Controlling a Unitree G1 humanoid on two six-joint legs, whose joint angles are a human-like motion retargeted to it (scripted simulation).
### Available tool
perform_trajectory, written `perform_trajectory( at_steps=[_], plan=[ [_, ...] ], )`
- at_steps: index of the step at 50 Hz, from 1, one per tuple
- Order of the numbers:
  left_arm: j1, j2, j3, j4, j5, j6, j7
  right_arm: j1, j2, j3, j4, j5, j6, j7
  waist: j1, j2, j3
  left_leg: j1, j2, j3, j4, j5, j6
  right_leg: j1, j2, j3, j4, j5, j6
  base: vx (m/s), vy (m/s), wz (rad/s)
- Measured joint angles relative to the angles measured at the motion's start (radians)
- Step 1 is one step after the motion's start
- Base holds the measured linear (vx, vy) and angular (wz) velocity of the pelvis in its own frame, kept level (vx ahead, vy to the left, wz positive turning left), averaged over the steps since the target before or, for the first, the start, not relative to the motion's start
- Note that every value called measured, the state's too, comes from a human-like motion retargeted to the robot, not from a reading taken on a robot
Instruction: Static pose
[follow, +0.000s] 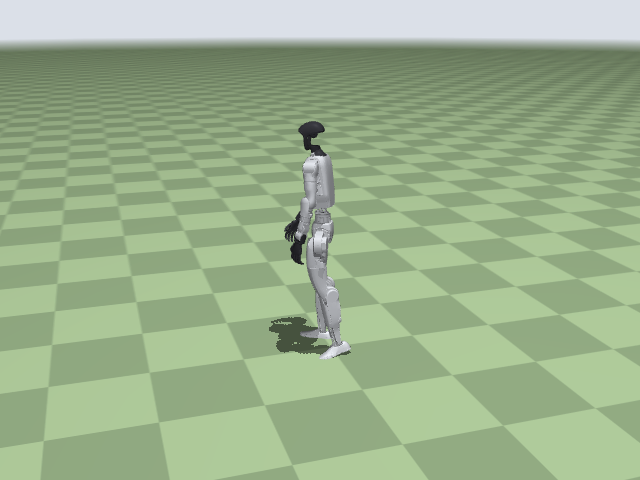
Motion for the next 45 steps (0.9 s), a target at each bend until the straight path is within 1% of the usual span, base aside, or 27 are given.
perform_trajectory(
  at_steps=[45],
  plan=[
    [0.097, -0.012, -0.009, -0.024, 0.062, -0.003, 0.021, -0.106, 0.054, -0.01, -0.062, -0.048, 0.001, -0.019, -0.008, -0.034, 0.044, 0.068, -0.035, 0.098, 0.005, 0.074, 0.032, -0.014, 0.014, 0.122, 0.0, 0.008, 0.055, 0.0, 0.0, -0.28]
  ],
)
